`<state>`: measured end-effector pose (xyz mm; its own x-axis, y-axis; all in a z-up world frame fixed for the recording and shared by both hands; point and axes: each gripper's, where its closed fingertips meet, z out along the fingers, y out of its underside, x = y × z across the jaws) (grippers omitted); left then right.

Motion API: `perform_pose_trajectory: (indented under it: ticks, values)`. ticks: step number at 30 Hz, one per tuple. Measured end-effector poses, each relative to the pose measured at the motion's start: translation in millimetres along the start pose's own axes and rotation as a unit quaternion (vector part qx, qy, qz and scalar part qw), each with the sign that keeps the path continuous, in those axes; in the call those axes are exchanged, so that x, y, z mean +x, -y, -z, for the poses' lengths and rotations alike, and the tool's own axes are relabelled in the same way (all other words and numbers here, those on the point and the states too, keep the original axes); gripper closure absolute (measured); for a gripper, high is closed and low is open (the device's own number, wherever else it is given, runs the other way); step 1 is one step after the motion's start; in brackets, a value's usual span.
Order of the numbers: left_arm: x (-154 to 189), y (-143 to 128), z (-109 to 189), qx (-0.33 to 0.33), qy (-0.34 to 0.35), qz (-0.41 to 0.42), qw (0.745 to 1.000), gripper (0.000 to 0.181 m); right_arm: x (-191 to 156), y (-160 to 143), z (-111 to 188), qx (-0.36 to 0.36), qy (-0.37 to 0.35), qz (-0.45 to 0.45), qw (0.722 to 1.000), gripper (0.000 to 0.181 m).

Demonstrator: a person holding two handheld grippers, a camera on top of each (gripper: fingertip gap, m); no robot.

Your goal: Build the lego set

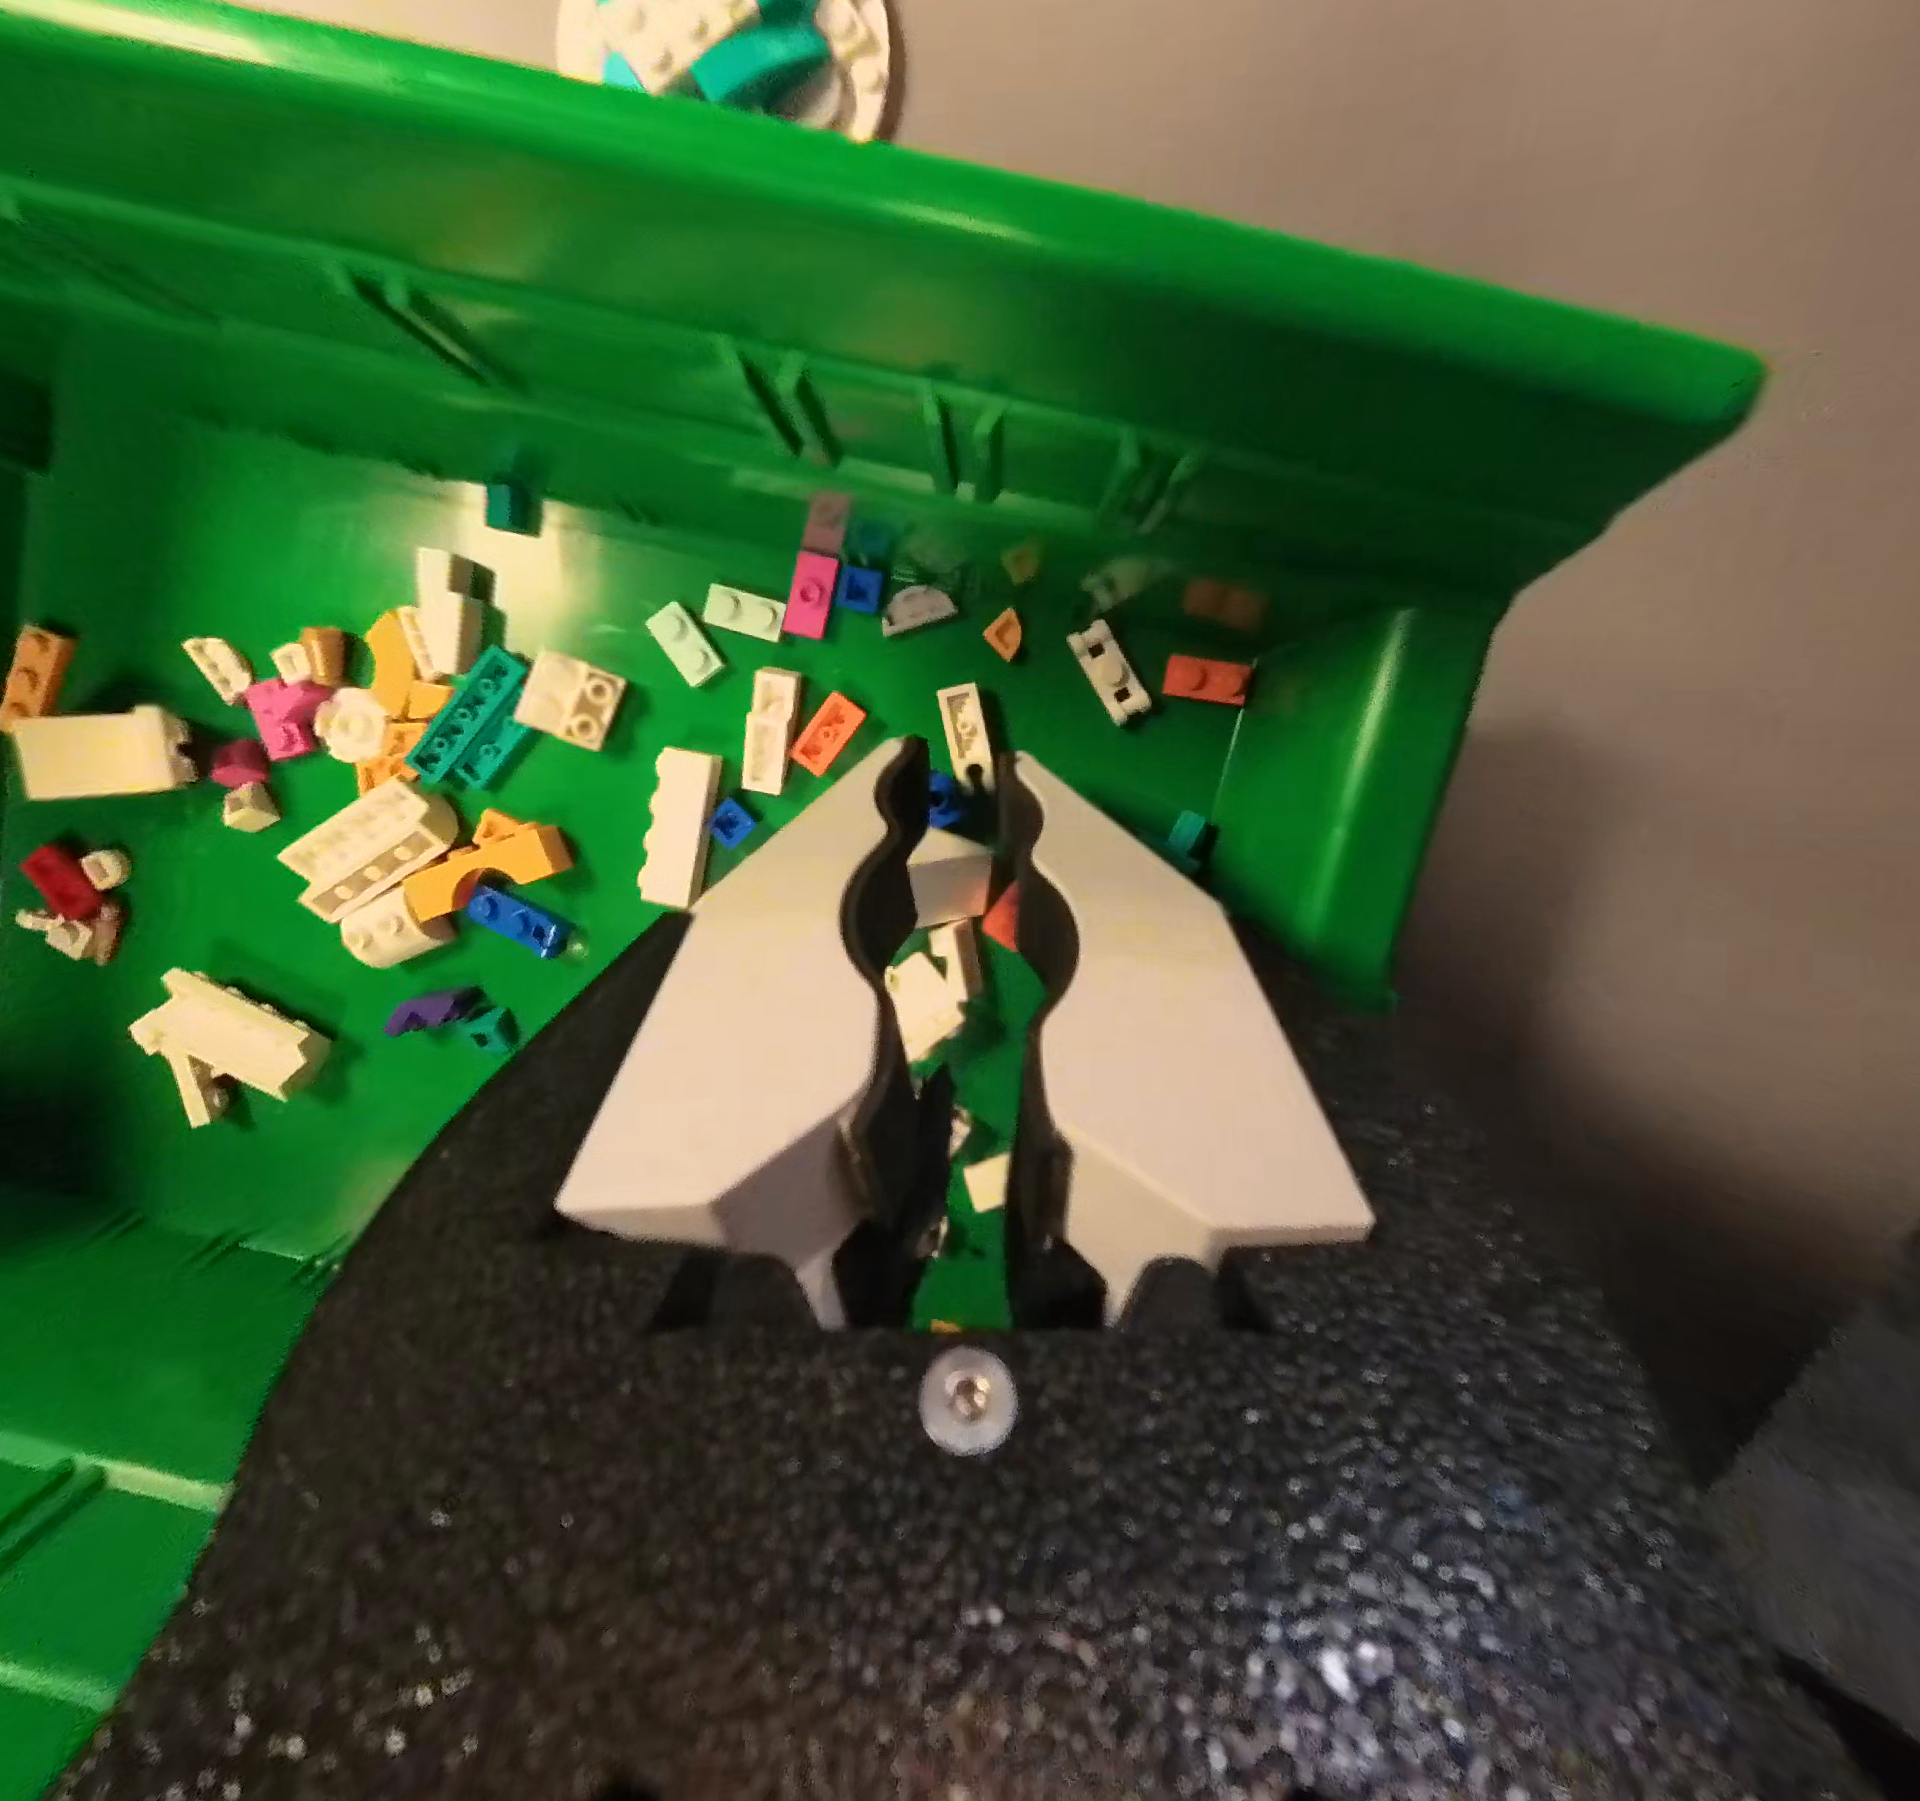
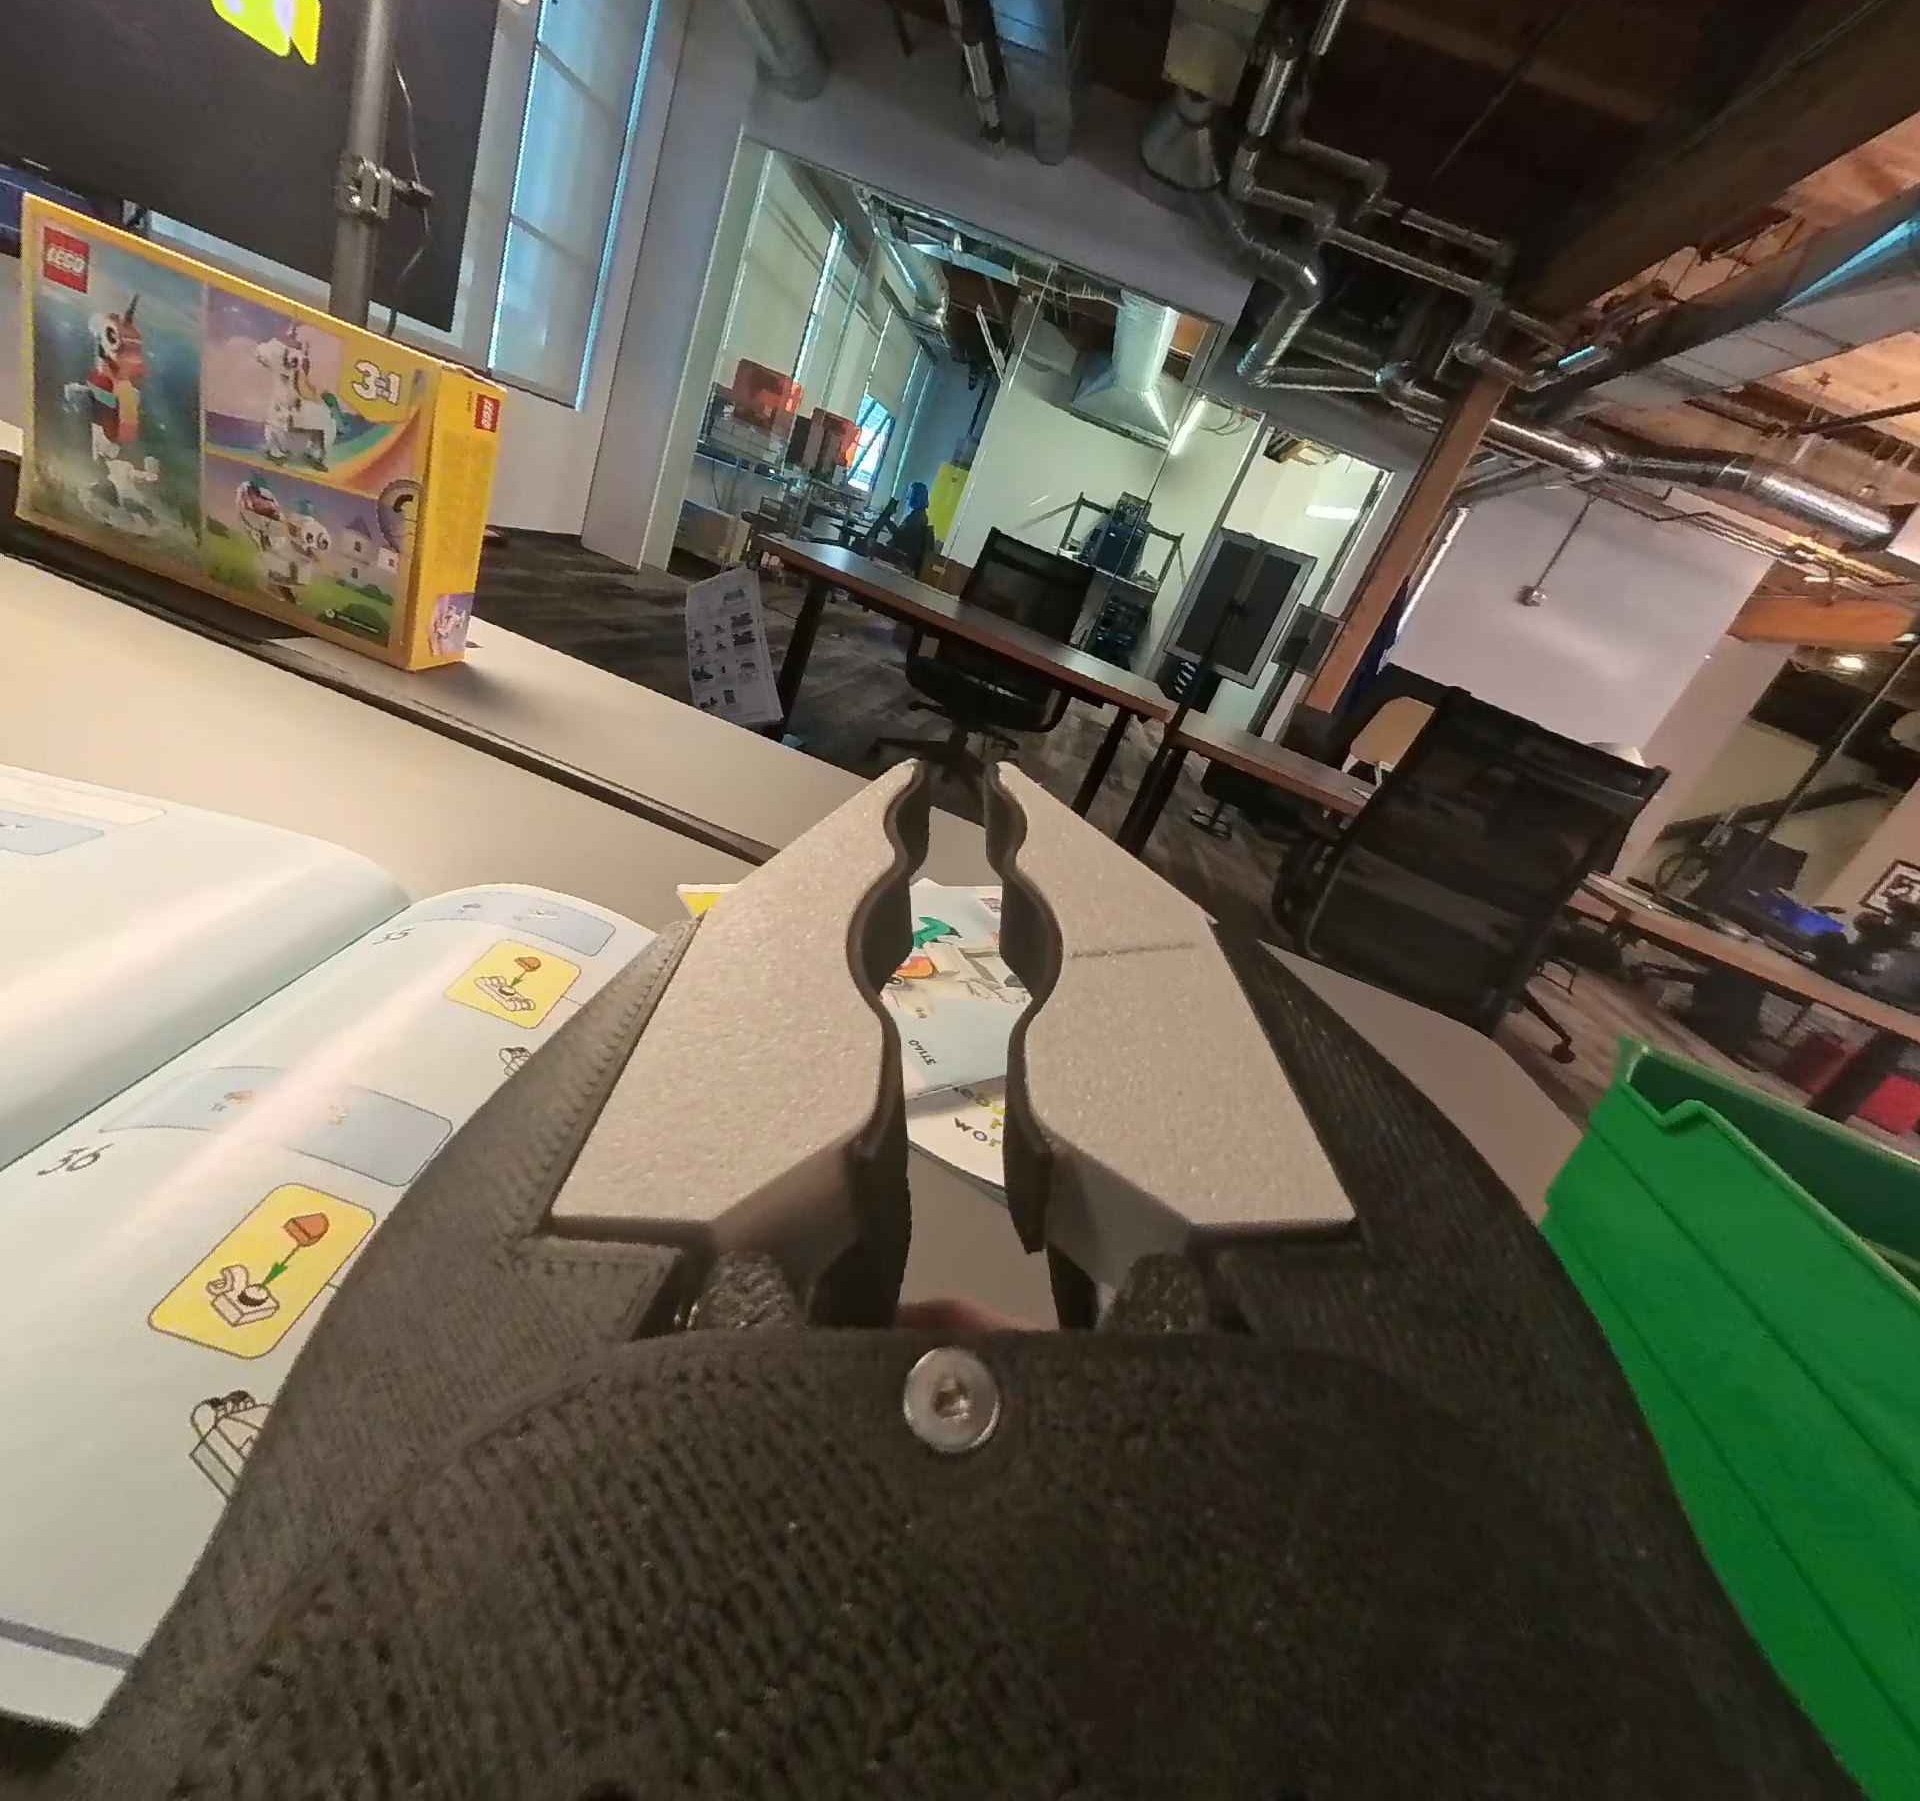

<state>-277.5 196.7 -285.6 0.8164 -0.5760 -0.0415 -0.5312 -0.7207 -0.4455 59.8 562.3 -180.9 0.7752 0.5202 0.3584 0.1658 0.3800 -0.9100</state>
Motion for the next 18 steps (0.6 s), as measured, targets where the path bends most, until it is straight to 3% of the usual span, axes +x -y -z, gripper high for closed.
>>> perform_pose_trajectory:
  ticks: [3, 7, 12, 18]
  values:
    - [-15, 0, 12, 0.018, 0.041, 0.035, 0.998, 0.166, 0, 0, 0, 0.0, 0.0, 0.0, 1.0, 0.174]
    - [-70, -8, 44, 0.047, 0.191, 0.152, 0.969, 0.167, 0, 0, 0, 0.0, -0.001, 0.0, 1.0, 0.174]
    - [-94, -2, 55, 0.108, 0.197, 0.228, 0.947, 0.158, 2, 1, 1, 0.004, -0.003, -0.007, 1.0, 0.174]
    - [-133, -3, 50, 0.079, 0.234, 0.236, 0.94, 0.162, 4, 2, 2, 0.012, -0.002, -0.022, 1.0, 0.174]
